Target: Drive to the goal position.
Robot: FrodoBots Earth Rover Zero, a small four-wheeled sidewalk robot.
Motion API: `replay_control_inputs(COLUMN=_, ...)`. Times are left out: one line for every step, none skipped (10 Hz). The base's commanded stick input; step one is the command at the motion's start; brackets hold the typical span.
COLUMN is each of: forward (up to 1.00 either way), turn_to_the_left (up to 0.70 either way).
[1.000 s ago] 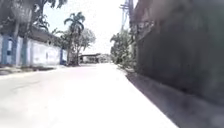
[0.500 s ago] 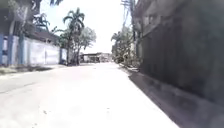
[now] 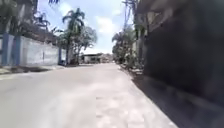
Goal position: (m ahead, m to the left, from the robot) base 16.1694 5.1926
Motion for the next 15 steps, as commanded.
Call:
replay_control_inputs(forward=1.0, turn_to_the_left=-0.16)
replay_control_inputs(forward=1.0, turn_to_the_left=-0.4)
replay_control_inputs(forward=1.0, turn_to_the_left=-0.39)
replay_control_inputs(forward=1.0, turn_to_the_left=-0.24)
replay_control_inputs(forward=1.0, turn_to_the_left=-0.02)
replay_control_inputs(forward=1.0, turn_to_the_left=0.0)
replay_control_inputs(forward=1.0, turn_to_the_left=0.0)
replay_control_inputs(forward=1.0, turn_to_the_left=0.0)
replay_control_inputs(forward=1.0, turn_to_the_left=0.0)
replay_control_inputs(forward=1.0, turn_to_the_left=0.0)
replay_control_inputs(forward=1.0, turn_to_the_left=0.0)
replay_control_inputs(forward=1.0, turn_to_the_left=0.0)
replay_control_inputs(forward=1.0, turn_to_the_left=0.0)
replay_control_inputs(forward=1.0, turn_to_the_left=0.0)
replay_control_inputs(forward=1.0, turn_to_the_left=0.0)
